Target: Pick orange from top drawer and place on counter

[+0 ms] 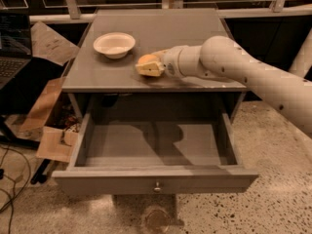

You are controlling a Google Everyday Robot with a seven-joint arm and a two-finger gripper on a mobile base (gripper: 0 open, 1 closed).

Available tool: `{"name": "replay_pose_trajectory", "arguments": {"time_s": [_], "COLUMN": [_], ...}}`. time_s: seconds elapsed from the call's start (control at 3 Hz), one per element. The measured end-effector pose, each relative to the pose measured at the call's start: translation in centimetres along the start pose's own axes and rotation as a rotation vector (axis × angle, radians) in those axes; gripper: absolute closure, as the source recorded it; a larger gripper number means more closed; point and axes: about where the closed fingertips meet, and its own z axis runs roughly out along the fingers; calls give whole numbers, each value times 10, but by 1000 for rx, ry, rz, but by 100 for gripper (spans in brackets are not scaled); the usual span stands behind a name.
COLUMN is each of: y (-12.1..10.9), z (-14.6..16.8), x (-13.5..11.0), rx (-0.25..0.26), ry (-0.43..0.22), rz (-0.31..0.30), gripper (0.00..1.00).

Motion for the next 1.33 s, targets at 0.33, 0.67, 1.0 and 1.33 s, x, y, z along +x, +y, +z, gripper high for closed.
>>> {"name": "replay_pose_trajectory", "arguments": {"time_s": [0.33,0.67,1.0,1.33], "y": [1,1,6,7], "z": [-1,-1,-11,-26], "x": [-4,-4,-25,-62], "rx": [0,0,-12,-14], "ry": [0,0,-26,-65], "rz": [0,0,-36,-88], "gripper": [75,53,22,1]}}
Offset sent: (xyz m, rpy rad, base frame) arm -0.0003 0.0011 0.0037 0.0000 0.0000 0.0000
